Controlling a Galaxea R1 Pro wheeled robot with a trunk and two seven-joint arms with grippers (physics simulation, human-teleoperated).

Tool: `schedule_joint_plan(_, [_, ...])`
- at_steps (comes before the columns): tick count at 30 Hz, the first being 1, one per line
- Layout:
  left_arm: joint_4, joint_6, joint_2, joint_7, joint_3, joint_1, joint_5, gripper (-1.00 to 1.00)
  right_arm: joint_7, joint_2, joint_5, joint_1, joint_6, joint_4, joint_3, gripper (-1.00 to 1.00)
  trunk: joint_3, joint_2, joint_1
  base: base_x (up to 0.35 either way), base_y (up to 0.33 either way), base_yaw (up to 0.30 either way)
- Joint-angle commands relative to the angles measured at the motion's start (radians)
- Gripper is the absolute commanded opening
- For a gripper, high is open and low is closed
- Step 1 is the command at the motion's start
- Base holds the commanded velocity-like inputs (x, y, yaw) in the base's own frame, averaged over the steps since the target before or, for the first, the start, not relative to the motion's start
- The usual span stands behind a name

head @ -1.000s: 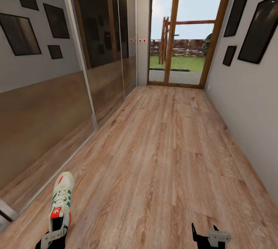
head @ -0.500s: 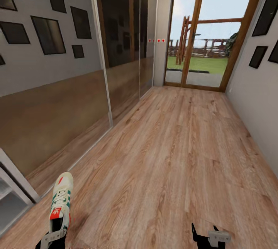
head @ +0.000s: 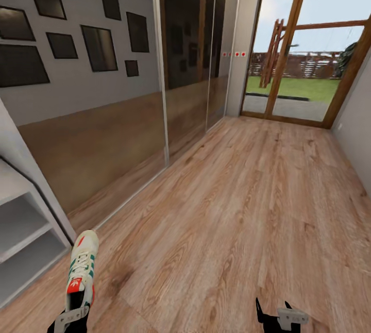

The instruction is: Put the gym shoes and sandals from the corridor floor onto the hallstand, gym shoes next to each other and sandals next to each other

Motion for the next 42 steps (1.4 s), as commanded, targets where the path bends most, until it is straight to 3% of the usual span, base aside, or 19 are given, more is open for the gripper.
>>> schedule_joint_plan(1, [0.001,-0.001,0.0,-0.011,0.003,-0.001,0.011,-1.0,0.002,0.0,-0.004,0.0,-0.003,0.0,-0.001,1.0,-0.001,0.0,-0.001,-0.207,-0.159,0.279])
schedule_joint_plan(23, [0.001,-0.001,0.0,-0.009,0.003,-0.001,0.012,-1.0,0.0,0.0,-0.004,0.0,-0.003,-0.002,-0.003,1.0,-0.001,0.0,-0.001,-0.065,-0.039,0.279])
schedule_joint_plan(42, [0.001,-0.001,0.0,-0.009,0.004,0.01,0.013,-1.0,-0.061,0.0,-0.003,0.0,-0.003,-0.001,-0.004,1.0,-0.011,0.0,-0.001,0.0,0.0,0.273])
